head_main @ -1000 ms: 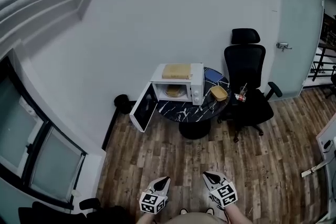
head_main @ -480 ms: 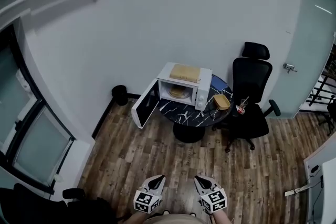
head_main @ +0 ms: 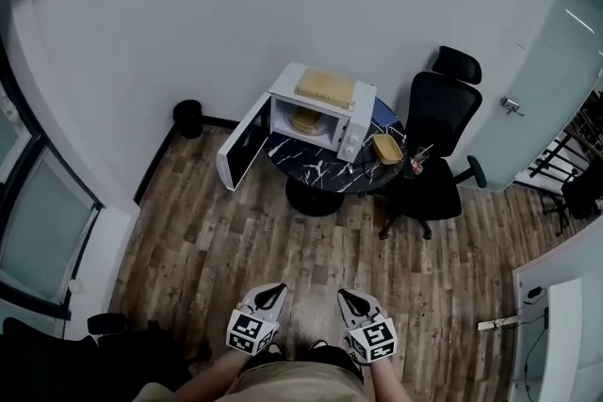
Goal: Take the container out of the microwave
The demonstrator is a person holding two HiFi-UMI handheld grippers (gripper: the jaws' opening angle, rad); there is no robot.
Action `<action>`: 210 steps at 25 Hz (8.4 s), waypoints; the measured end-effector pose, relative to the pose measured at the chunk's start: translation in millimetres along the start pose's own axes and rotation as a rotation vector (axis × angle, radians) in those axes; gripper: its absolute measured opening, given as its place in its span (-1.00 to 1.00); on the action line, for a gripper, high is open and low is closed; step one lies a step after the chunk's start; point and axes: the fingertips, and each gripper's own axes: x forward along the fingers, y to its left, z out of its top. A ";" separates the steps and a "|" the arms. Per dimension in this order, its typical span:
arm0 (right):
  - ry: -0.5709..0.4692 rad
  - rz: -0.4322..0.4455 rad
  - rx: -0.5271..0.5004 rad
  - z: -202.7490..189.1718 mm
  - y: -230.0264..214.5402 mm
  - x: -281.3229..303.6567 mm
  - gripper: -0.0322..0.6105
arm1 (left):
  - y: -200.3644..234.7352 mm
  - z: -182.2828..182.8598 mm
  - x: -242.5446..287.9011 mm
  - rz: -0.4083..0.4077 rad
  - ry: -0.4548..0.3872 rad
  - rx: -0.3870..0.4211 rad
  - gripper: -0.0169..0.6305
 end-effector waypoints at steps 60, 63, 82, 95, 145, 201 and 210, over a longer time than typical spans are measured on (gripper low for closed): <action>-0.081 0.120 0.108 99.0 -218.1 307.6 -0.87 | 243.0 139.2 254.7 0.048 -0.035 0.015 -0.92; -0.055 0.112 0.110 101.7 -216.4 323.7 -0.87 | 254.3 144.5 261.2 0.012 -0.045 0.012 -0.92; -0.030 0.209 0.029 126.3 -244.3 424.2 -0.87 | 322.2 144.6 305.5 0.049 0.020 -0.026 -0.92; -0.021 0.383 -0.125 124.2 -295.2 483.3 -0.87 | 334.6 186.2 386.2 0.135 0.059 -0.042 -0.92; 0.429 0.278 -0.663 45.6 -339.1 666.2 -0.87 | 405.1 175.6 354.5 0.297 -0.041 -0.170 -0.92; 0.283 0.376 -0.642 41.2 -237.6 461.1 -0.87 | 294.1 158.7 325.2 0.082 0.020 0.016 -0.92; 0.215 0.439 -0.613 14.4 -228.7 428.4 -0.87 | 247.5 119.2 303.1 0.158 0.160 -0.002 -0.92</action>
